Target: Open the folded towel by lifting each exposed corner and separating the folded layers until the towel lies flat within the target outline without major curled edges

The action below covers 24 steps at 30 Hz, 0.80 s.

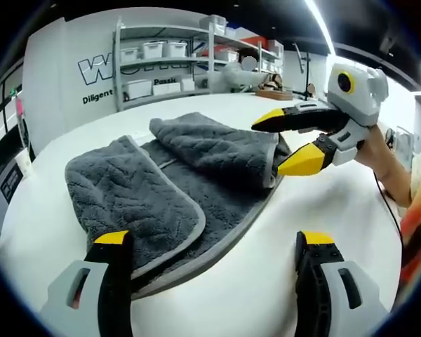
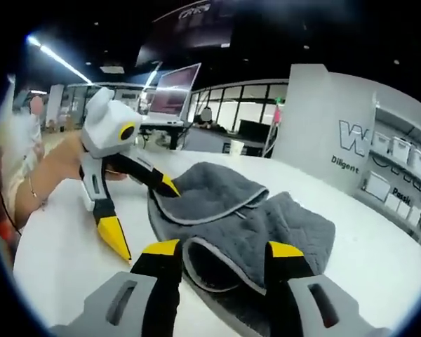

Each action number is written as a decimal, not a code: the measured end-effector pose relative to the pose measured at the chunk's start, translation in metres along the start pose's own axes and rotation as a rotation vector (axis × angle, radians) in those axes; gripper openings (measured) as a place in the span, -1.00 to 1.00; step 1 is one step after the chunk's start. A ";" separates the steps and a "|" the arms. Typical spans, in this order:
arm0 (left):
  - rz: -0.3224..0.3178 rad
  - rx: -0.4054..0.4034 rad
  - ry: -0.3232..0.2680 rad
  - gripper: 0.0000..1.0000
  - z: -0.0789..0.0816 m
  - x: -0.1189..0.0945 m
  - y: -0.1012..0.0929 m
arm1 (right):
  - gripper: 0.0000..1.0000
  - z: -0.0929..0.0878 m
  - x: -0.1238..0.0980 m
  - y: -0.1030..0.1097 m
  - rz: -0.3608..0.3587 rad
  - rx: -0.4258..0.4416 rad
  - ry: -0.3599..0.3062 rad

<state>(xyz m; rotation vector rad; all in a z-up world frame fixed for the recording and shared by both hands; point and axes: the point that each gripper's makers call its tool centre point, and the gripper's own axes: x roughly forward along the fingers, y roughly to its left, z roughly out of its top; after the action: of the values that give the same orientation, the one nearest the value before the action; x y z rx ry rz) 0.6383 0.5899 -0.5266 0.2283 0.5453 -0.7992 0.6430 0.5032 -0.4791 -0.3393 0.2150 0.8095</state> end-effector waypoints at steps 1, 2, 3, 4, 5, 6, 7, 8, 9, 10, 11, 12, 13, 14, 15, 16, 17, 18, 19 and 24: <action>0.000 0.000 0.000 0.88 0.000 0.000 0.000 | -0.13 0.000 0.001 0.002 0.011 0.001 -0.001; 0.000 -0.001 0.000 0.88 0.000 0.000 0.000 | -0.11 0.000 0.003 0.005 0.026 0.005 0.004; 0.000 -0.001 0.000 0.88 0.000 0.000 0.000 | -0.10 -0.001 0.004 0.006 0.029 0.007 0.007; 0.000 -0.002 -0.001 0.88 0.000 0.000 0.000 | -0.11 -0.002 0.006 0.008 0.028 0.003 0.006; -0.001 -0.002 -0.001 0.88 0.000 0.000 0.000 | -0.13 -0.002 0.008 0.009 0.029 -0.007 0.010; -0.001 -0.002 -0.002 0.88 0.000 0.000 0.000 | -0.16 -0.004 0.010 0.011 0.029 -0.016 0.016; 0.000 -0.002 -0.001 0.88 0.000 0.000 0.000 | -0.18 -0.005 0.012 0.012 0.027 -0.022 0.021; 0.001 -0.002 -0.001 0.88 0.000 0.000 0.000 | -0.20 -0.006 0.013 0.012 0.024 -0.030 0.028; 0.001 -0.001 0.000 0.88 0.000 0.000 0.000 | -0.20 -0.009 0.015 0.014 0.022 -0.045 0.040; 0.001 -0.002 -0.001 0.88 0.000 0.000 0.000 | -0.22 -0.012 0.018 0.014 0.020 -0.060 0.056; 0.001 -0.002 -0.001 0.88 0.000 0.000 0.000 | -0.30 -0.016 0.019 0.013 0.007 -0.067 0.075; 0.001 -0.002 0.000 0.88 0.000 0.000 0.000 | -0.34 -0.019 0.020 0.011 0.000 -0.067 0.083; 0.000 -0.002 0.000 0.88 0.000 0.000 0.000 | -0.35 -0.019 0.021 0.012 0.007 -0.062 0.074; 0.000 -0.002 0.000 0.88 0.000 0.000 -0.001 | -0.44 -0.018 0.021 0.013 0.014 -0.056 0.065; 0.000 -0.002 0.000 0.88 0.000 0.000 -0.001 | -0.59 -0.019 0.021 0.013 0.016 -0.055 0.063; 0.000 -0.002 0.000 0.88 0.000 0.000 -0.001 | -0.78 -0.016 0.020 0.012 0.010 -0.059 0.044; 0.000 -0.002 0.000 0.88 0.000 0.000 -0.001 | -1.00 -0.012 0.019 0.010 0.000 -0.072 0.020; 0.000 -0.002 0.000 0.88 0.000 0.000 -0.001 | -0.99 -0.010 0.019 0.010 -0.003 -0.078 0.012; 0.000 -0.002 0.000 0.88 0.000 0.000 -0.001 | -1.00 -0.008 0.016 0.009 -0.009 -0.078 0.005; 0.002 -0.002 0.000 0.88 0.000 0.000 -0.001 | -1.00 0.003 0.009 -0.001 -0.047 -0.049 -0.044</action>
<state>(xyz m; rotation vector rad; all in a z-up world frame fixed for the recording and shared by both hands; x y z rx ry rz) 0.6376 0.5891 -0.5269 0.2268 0.5462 -0.7970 0.6501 0.5097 -0.4793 -0.3714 0.1454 0.7760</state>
